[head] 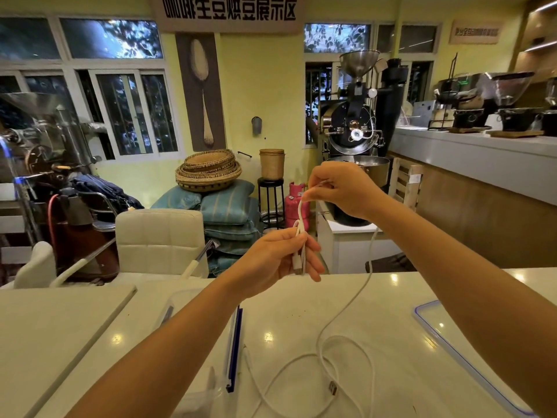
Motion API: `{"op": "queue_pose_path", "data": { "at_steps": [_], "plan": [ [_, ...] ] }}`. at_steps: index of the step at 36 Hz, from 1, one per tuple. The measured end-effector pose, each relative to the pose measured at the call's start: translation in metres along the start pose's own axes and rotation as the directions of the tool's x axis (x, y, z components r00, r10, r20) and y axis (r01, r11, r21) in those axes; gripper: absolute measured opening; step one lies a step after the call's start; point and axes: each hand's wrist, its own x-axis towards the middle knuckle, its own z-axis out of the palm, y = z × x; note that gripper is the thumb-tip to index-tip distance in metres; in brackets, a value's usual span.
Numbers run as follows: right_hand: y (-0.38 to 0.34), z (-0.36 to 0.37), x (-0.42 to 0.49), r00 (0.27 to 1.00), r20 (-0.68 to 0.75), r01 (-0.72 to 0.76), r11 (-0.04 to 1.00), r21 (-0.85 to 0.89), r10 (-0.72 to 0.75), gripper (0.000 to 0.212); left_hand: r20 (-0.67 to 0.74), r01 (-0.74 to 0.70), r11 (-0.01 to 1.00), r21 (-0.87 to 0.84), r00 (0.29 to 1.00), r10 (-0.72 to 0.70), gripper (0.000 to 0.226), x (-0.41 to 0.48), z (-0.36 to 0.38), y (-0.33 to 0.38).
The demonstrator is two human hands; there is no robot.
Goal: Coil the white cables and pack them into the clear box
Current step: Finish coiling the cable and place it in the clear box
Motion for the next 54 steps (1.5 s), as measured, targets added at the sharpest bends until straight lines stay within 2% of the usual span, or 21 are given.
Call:
{"op": "queue_pose_path", "data": {
  "at_steps": [9, 13, 17, 22, 27, 30, 34, 40, 42, 44, 47, 48, 50, 54],
  "plan": [
    [0.009, 0.006, 0.002, 0.997, 0.044, -0.068, 0.947, 0.314, 0.057, 0.018, 0.100, 0.028, 0.997, -0.072, 0.995, -0.020, 0.030, -0.001, 0.002, 0.006],
    [0.010, 0.008, 0.005, 0.998, 0.048, -0.063, 0.929, 0.364, 0.049, 0.023, 0.131, 0.026, 0.999, -0.037, 0.991, -0.021, 0.032, -0.001, 0.000, 0.004],
    [0.013, 0.016, 0.003, 0.991, 0.098, -0.124, 0.895, 0.428, 0.090, 0.023, 0.150, -0.015, 1.000, -0.018, 0.989, 0.017, 0.026, -0.002, 0.001, 0.007],
    [0.019, 0.037, -0.008, 0.969, 0.167, -0.246, 0.765, 0.595, 0.181, 0.030, 0.120, -0.088, 0.996, -0.013, 0.989, 0.089, 0.025, 0.002, 0.000, 0.016],
    [0.014, 0.072, -0.023, 0.920, 0.276, -0.392, 0.616, 0.683, 0.279, 0.034, 0.097, -0.136, 0.989, -0.066, 0.985, 0.142, 0.031, 0.012, 0.003, 0.027],
    [0.003, 0.089, -0.030, 0.917, 0.260, -0.398, 0.638, 0.660, 0.303, 0.026, 0.050, -0.147, 0.988, -0.056, 0.987, 0.150, 0.032, 0.019, 0.002, 0.031],
    [-0.008, 0.102, -0.037, 0.875, 0.421, -0.466, 0.653, 0.596, 0.240, 0.024, -0.131, -0.166, 0.984, -0.071, 0.979, 0.156, 0.033, 0.027, -0.010, 0.033],
    [-0.018, 0.094, -0.045, 0.815, 0.537, -0.514, 0.701, 0.495, 0.218, 0.034, -0.319, -0.091, 0.986, 0.143, 0.939, 0.133, 0.029, 0.033, -0.036, 0.021],
    [-0.020, 0.087, -0.047, 0.798, 0.564, -0.502, 0.753, 0.426, 0.213, 0.034, -0.363, -0.058, 0.976, 0.210, 0.922, 0.133, 0.029, 0.034, -0.042, 0.016],
    [-0.020, 0.078, -0.047, 0.788, 0.575, -0.472, 0.815, 0.337, 0.219, 0.029, -0.400, -0.022, 0.961, 0.274, 0.906, 0.135, 0.030, 0.033, -0.047, 0.013],
    [-0.018, 0.066, -0.046, 0.770, 0.587, -0.456, 0.859, 0.232, 0.251, 0.010, -0.423, -0.009, 0.964, 0.266, 0.897, 0.125, 0.032, 0.032, -0.054, 0.011],
    [-0.018, 0.062, -0.045, 0.775, 0.578, -0.437, 0.877, 0.200, 0.255, 0.009, -0.427, -0.007, 0.968, 0.252, 0.897, 0.117, 0.032, 0.032, -0.057, 0.010],
    [-0.016, 0.054, -0.041, 0.811, 0.530, -0.363, 0.924, 0.121, 0.249, 0.020, -0.436, 0.001, 0.977, 0.211, 0.895, 0.094, 0.032, 0.030, -0.062, 0.009],
    [-0.015, 0.035, -0.030, 0.897, 0.382, -0.240, 0.971, -0.009, 0.225, 0.016, -0.458, 0.006, 0.993, 0.122, 0.887, 0.051, 0.031, 0.026, -0.064, 0.006]
  ]
}}
